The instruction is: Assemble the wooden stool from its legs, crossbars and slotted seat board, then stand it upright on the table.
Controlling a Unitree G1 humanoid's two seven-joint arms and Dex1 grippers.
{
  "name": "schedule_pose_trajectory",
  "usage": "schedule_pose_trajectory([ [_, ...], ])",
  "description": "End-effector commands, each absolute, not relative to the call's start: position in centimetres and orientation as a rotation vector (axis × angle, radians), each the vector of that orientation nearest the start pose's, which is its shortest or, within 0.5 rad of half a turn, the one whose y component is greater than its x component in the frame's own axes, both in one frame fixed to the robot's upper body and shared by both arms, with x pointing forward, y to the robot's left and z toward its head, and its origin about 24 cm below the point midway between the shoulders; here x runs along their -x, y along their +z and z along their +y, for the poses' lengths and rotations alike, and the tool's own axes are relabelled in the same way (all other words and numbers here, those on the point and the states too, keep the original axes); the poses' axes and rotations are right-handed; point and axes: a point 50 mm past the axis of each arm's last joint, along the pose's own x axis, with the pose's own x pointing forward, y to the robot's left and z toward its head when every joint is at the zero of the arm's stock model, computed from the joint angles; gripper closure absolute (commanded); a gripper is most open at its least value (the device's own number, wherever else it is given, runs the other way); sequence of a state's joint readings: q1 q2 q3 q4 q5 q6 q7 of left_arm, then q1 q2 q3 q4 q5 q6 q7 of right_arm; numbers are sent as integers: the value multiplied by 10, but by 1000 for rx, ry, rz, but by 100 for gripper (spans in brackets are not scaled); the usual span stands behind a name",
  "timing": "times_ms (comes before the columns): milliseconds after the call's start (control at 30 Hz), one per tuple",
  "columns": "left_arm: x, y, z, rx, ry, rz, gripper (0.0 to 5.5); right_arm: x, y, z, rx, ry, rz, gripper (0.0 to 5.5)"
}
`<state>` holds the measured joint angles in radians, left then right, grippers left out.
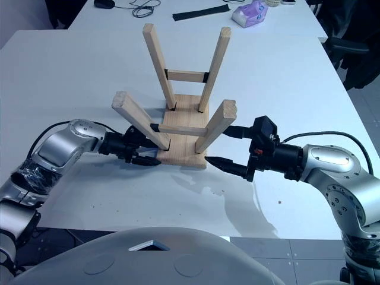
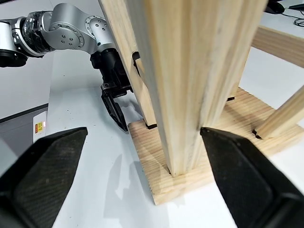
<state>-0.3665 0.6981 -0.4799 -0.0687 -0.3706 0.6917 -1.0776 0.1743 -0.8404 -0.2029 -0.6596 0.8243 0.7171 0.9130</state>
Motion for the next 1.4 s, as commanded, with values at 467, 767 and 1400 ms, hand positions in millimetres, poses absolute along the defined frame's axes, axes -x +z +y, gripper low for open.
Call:
schedule_pose_trajectory([
  [467,-235,124,188,-57,-1313,500,193,-170,149,-209,107,1114,310,113],
  [767,-240,132,229,10,-945,376,193,-161,140,-227,104,881,311,113],
  [1400,-259,231,192,420,-1018,-52,250,-186,155,-204,-41,596,103,178],
])
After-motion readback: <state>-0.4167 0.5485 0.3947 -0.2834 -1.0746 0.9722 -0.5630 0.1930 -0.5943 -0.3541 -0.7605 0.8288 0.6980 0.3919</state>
